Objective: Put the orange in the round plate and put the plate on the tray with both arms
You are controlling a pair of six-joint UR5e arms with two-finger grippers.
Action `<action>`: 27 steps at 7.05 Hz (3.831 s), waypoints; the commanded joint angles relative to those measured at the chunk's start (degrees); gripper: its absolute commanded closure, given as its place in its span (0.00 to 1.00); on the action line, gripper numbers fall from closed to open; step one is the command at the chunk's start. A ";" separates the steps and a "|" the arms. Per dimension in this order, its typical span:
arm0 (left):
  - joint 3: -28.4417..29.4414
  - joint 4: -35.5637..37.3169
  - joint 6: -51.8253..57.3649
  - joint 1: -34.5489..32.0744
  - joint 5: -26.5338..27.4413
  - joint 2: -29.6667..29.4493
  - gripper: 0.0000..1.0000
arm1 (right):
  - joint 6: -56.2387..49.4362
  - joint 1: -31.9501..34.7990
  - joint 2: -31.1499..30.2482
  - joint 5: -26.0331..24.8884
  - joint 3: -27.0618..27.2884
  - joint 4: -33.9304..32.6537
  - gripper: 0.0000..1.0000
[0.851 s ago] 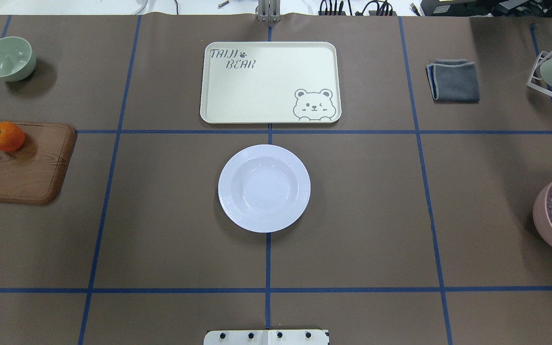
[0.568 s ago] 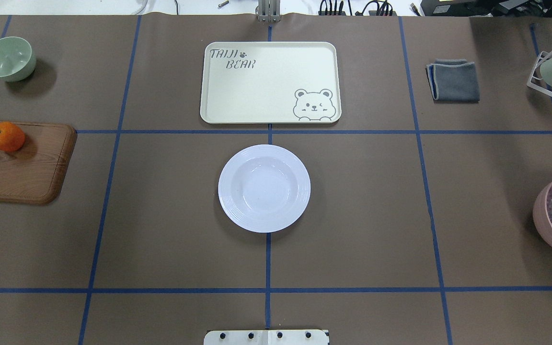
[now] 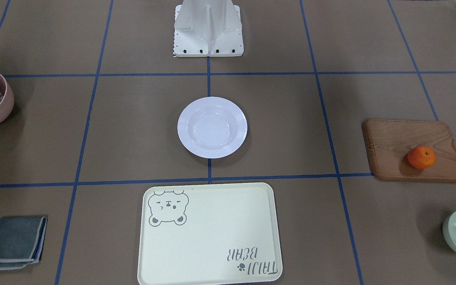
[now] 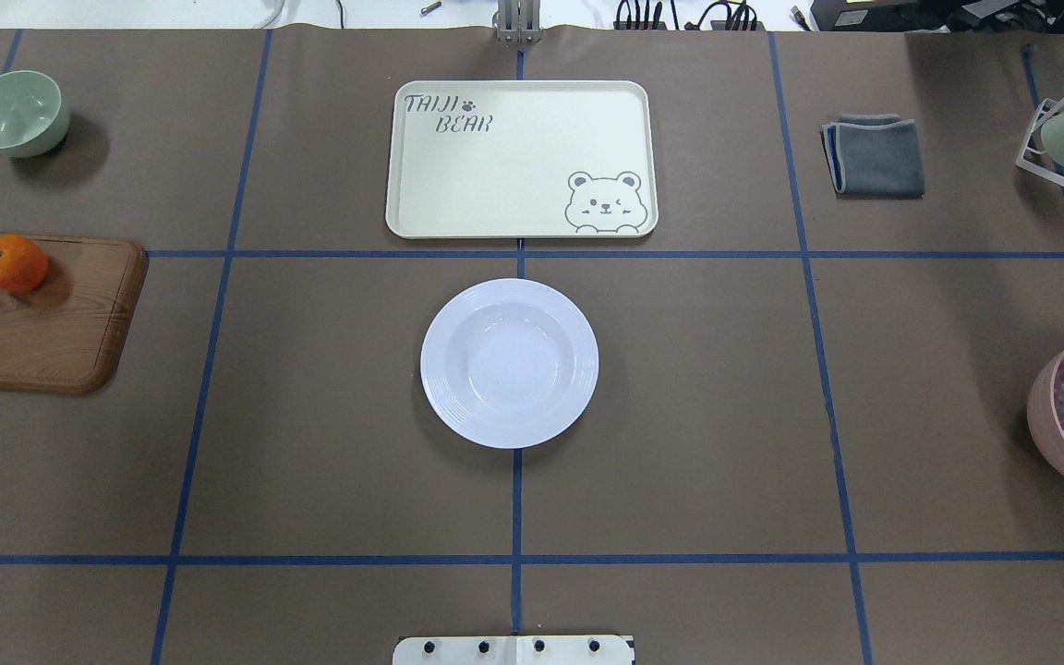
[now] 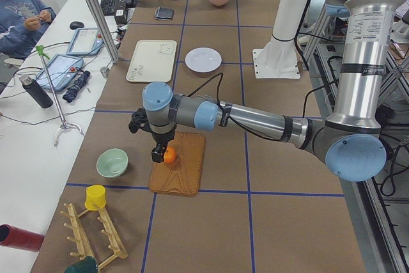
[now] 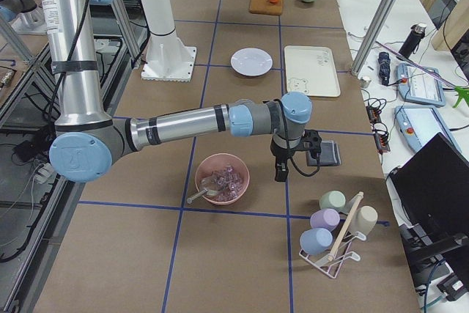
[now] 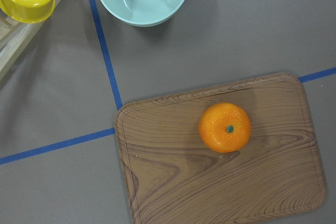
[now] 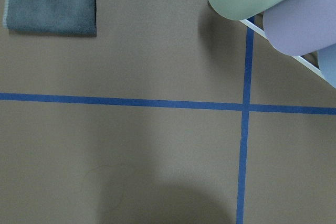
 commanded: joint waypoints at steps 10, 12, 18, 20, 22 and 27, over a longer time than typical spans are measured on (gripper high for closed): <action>6.70 -1.49 -11.13 9.81 6.18 -5.84 0.02 | 0.53 -4.31 -0.30 0.97 -0.95 4.55 0.00; 10.22 -10.15 -19.41 13.34 6.09 -6.05 0.02 | 0.54 -5.27 -0.30 0.97 -0.95 4.55 0.00; 18.76 -22.68 -31.75 19.40 6.17 -7.37 0.02 | 0.63 -6.42 -0.03 0.88 -0.60 4.64 0.00; 20.51 -23.02 -31.75 19.75 6.17 -7.37 0.02 | 0.63 -6.94 -0.03 0.97 -0.68 4.55 0.00; 21.93 -23.64 -31.75 20.63 6.35 -7.55 0.02 | 0.63 -7.03 -0.03 0.88 -0.60 4.55 0.00; 21.76 -22.51 -31.84 21.25 5.48 -9.82 1.00 | 0.54 -7.03 -0.03 0.97 -0.24 4.64 0.00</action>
